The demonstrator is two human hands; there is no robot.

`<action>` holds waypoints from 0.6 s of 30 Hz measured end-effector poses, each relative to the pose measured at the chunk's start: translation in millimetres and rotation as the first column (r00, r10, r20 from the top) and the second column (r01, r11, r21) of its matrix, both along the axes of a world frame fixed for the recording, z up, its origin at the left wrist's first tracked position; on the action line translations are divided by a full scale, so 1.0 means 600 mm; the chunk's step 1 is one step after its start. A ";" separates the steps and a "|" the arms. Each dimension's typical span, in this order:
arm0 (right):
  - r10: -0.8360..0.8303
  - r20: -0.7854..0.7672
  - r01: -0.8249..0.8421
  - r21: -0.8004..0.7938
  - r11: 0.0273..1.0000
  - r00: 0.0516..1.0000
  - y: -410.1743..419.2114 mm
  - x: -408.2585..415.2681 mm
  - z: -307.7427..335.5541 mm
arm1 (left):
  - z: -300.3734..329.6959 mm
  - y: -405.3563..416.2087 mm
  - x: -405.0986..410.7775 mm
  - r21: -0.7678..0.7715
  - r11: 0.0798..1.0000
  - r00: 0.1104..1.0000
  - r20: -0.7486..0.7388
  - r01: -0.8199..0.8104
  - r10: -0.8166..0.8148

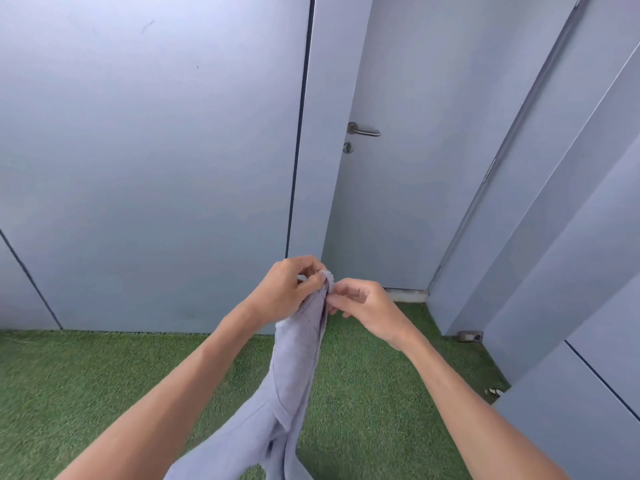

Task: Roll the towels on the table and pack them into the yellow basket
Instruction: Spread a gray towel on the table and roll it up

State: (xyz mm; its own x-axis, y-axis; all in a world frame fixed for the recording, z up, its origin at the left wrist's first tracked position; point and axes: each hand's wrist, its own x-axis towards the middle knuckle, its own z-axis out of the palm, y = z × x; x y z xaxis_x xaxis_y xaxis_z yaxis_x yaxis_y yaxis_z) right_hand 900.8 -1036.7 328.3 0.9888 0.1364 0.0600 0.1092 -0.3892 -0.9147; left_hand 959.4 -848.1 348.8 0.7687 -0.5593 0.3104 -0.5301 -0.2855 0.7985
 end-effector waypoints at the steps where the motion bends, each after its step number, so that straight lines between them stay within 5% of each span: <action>1: -0.012 0.030 0.011 0.011 1.000 0.999 0.001 0.004 0.001 | 0.000 0.004 0.004 0.014 1.000 1.000 0.001 0.005 -0.005; 12: -0.049 0.231 0.095 -0.194 0.976 0.972 0.036 0.024 0.007 | -0.053 0.012 -0.014 -0.211 0.974 0.940 -0.342 -0.078 0.001; 18: -0.105 0.335 0.172 -0.177 0.969 0.936 0.021 0.020 0.020 | -0.076 0.002 -0.017 -0.197 0.980 0.968 -0.250 -0.017 -0.034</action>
